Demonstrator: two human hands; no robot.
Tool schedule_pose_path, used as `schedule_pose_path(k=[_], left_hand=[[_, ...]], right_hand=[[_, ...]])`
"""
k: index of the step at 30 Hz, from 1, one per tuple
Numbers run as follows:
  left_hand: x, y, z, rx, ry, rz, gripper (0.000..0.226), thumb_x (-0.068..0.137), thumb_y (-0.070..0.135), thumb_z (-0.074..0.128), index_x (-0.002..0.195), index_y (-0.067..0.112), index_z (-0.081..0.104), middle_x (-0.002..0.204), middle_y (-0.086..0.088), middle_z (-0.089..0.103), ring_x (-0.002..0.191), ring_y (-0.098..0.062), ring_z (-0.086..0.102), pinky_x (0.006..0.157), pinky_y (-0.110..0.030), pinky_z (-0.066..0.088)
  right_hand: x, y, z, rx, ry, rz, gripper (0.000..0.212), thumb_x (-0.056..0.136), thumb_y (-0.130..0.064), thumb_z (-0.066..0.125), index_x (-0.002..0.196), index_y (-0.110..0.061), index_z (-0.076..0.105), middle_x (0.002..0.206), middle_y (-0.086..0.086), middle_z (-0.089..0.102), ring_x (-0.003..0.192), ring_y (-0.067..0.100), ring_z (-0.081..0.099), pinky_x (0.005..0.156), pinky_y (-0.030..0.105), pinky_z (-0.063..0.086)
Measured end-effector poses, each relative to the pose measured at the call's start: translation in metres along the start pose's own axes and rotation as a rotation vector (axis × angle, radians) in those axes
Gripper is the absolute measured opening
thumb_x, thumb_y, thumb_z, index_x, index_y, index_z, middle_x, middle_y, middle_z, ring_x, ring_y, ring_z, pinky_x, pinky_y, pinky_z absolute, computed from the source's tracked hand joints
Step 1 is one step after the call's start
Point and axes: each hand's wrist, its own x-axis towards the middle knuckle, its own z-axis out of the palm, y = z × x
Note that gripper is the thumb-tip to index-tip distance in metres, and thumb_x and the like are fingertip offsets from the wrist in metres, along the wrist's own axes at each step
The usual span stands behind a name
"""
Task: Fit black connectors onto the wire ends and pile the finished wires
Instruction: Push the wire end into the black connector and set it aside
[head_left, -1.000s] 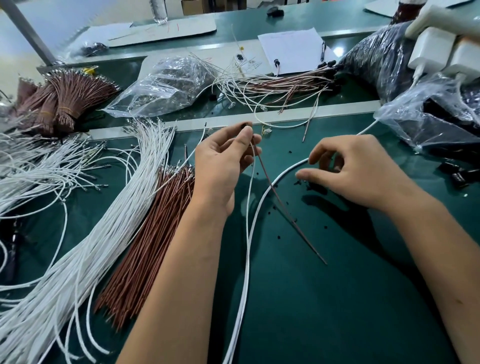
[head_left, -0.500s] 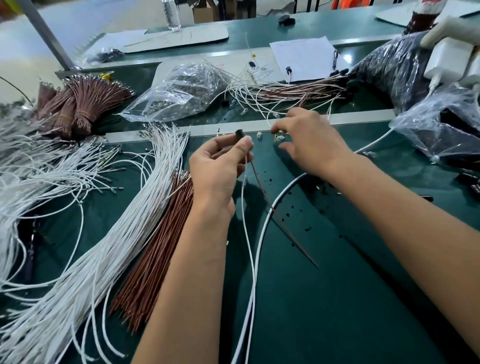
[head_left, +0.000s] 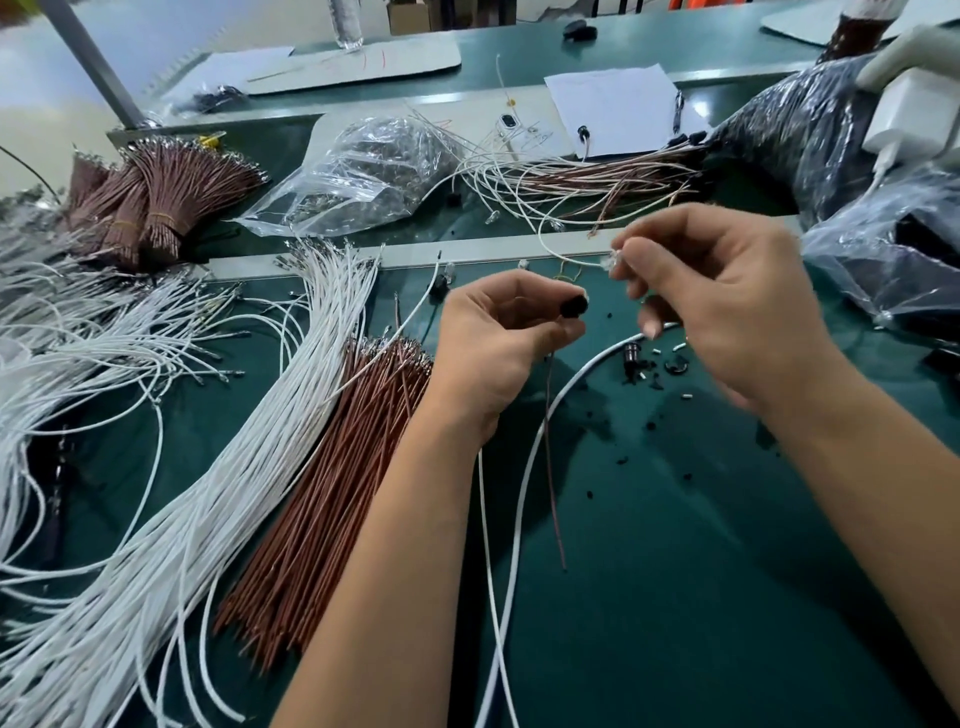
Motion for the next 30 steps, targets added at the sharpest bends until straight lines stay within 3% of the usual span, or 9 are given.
schedule_pose_path(k=[5,11,20,30], left_hand=[[0.0,-0.002,0.003,-0.025,-0.055,0.073,0.03,0.075,-0.021,0.073,0.085,0.007,0.074,0.084,-0.001,0.077,0.082,-0.01,0.072,0.077,-0.02,0.055],[-0.001,-0.002,0.005,-0.06,-0.095,0.118,0.031,0.076,-0.022,0.071,0.086,0.008,0.074,0.086,0.001,0.077,0.085,-0.009,0.072,0.08,-0.022,0.056],[0.0,-0.002,0.004,-0.035,-0.094,0.124,0.03,0.077,-0.017,0.074,0.09,0.009,0.076,0.091,-0.003,0.078,0.088,-0.014,0.072,0.081,-0.024,0.056],[0.0,-0.002,0.005,0.054,-0.122,0.119,0.032,0.078,-0.017,0.074,0.097,0.009,0.076,0.09,-0.003,0.078,0.087,-0.015,0.072,0.082,-0.025,0.057]], right_hand=[[-0.024,0.002,-0.004,-0.159,-0.022,-0.137,0.013,0.093,-0.006,0.074,0.105,-0.004,0.075,0.08,0.01,0.071,0.059,0.022,0.069,0.06,0.029,0.058],[-0.028,-0.001,-0.004,-0.361,0.038,-0.332,0.008,0.097,-0.012,0.073,0.101,-0.005,0.076,0.088,-0.004,0.07,0.058,0.017,0.068,0.056,0.031,0.056],[-0.029,-0.004,-0.005,-0.507,0.011,-0.433,0.009,0.099,-0.007,0.07,0.099,0.0,0.075,0.09,0.004,0.07,0.072,0.009,0.064,0.065,0.038,0.055],[-0.029,-0.002,-0.004,-0.52,-0.017,-0.414,0.006,0.096,-0.005,0.073,0.099,-0.001,0.076,0.088,-0.001,0.069,0.075,0.004,0.063,0.069,0.029,0.054]])
